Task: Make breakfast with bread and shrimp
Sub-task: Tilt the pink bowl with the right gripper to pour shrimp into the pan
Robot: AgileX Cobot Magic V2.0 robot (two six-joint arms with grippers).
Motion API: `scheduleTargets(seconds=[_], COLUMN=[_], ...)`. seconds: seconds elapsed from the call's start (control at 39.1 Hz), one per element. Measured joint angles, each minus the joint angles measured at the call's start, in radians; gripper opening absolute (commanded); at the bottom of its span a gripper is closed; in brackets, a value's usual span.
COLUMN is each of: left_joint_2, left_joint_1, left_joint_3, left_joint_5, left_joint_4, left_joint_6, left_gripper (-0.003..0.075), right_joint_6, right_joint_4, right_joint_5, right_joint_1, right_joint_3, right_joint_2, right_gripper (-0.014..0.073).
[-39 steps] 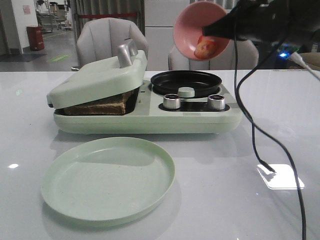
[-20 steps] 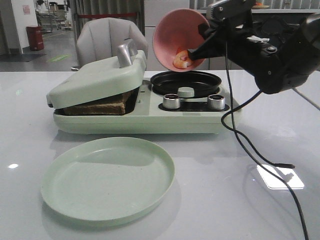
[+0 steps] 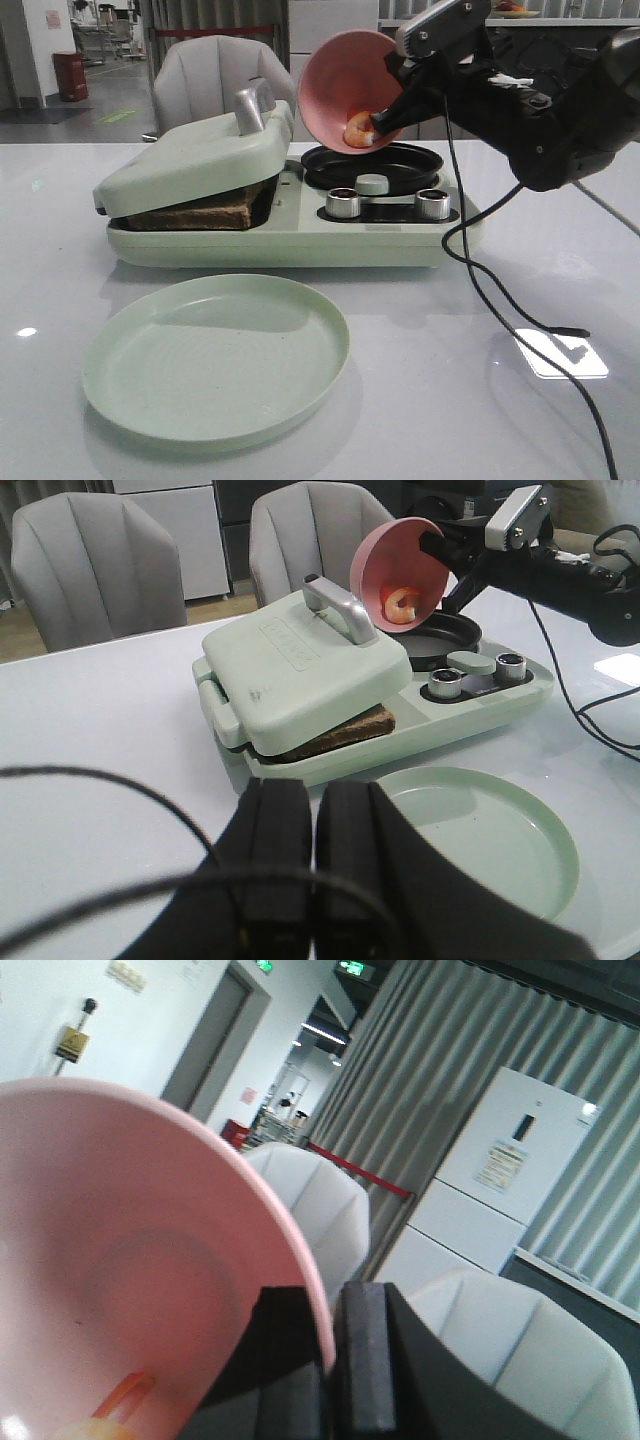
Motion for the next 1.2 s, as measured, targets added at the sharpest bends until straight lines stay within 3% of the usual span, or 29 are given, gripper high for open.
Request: scheduleTargets(seconds=[0.2,1.2], left_joint_2=[0.000,0.000], left_joint_1=[0.000,0.000], left_joint_3=[0.000,0.000], left_joint_5=[0.000,0.000], left_joint_4=[0.000,0.000], left_joint_6=[0.000,0.000], left_gripper=[0.0113,0.0113], right_joint_6=[0.003,0.007], right_joint_4=[0.058,0.074], right_joint_5=[0.000,-0.008], right_joint_1=[0.000,-0.010], right_joint_3=[-0.057,-0.172], right_joint_2=[0.000,-0.045], right_gripper=[0.0140,0.0140])
